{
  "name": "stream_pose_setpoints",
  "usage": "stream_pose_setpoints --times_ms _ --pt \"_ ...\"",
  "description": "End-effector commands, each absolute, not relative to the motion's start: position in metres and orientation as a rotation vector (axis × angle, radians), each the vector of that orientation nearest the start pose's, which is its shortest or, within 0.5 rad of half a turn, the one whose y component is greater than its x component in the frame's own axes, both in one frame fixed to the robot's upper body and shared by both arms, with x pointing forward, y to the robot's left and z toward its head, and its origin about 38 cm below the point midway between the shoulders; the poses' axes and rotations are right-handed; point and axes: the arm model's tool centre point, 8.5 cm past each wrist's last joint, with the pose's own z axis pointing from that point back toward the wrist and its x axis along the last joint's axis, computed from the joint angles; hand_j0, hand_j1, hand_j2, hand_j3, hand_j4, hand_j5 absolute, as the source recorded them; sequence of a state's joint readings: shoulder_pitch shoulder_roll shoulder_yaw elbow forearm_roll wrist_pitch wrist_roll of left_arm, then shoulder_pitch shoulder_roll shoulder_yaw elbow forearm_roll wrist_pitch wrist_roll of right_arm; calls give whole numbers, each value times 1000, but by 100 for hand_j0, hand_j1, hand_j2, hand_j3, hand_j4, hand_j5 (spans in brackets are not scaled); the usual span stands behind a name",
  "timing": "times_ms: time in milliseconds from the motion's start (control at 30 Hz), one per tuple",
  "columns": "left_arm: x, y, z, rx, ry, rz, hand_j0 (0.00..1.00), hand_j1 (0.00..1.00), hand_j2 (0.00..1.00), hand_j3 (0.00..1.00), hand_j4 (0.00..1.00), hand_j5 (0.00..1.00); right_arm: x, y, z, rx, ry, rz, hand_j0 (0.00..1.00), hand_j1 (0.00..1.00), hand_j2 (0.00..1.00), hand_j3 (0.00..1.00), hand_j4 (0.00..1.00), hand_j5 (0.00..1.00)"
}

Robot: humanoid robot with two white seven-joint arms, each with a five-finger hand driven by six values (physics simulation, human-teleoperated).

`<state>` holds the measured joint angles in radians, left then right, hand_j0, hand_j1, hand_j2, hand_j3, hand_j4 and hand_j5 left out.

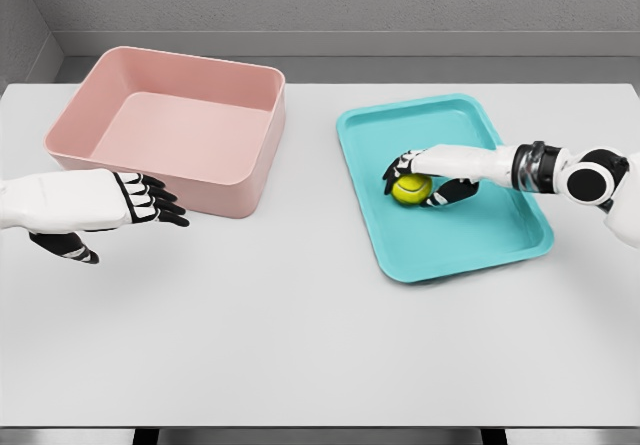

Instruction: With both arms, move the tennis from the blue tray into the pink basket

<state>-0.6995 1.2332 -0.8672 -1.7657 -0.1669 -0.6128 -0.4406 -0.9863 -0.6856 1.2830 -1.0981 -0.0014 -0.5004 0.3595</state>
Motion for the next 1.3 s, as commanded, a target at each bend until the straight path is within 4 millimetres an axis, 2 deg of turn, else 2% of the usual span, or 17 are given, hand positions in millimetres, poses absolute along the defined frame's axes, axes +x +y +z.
stream_pose_setpoints --times_ms 0,200,367,600,1000,1200,1267 --pt "353 330 255 246 -1349 -2252 100 100 100 100 100 100 479 -255 145 -71 -1292 1908 57 57 57 57 57 57" --pt "353 332 256 251 -1345 -2249 100 100 100 100 100 100 485 -259 167 -104 -1321 1931 57 57 57 57 57 57" --pt "353 332 256 251 -1345 -2249 100 100 100 100 100 100 478 -262 193 -122 -1368 1974 57 57 57 57 57 57" --pt "354 332 259 259 -1349 -2251 100 100 100 100 100 100 468 -249 203 -88 -1390 2031 56 56 56 56 56 56" --pt "354 333 261 265 -1350 -2248 100 100 100 100 100 100 447 -212 220 2 -1445 2148 56 56 56 56 56 56" --pt "354 333 261 267 -1351 -2249 100 100 100 100 100 100 446 -204 226 7 -1462 2168 56 56 56 56 56 56" --pt "354 333 262 269 -1352 -2248 100 100 100 100 100 100 446 -196 226 23 -1475 2172 56 56 56 56 56 56"
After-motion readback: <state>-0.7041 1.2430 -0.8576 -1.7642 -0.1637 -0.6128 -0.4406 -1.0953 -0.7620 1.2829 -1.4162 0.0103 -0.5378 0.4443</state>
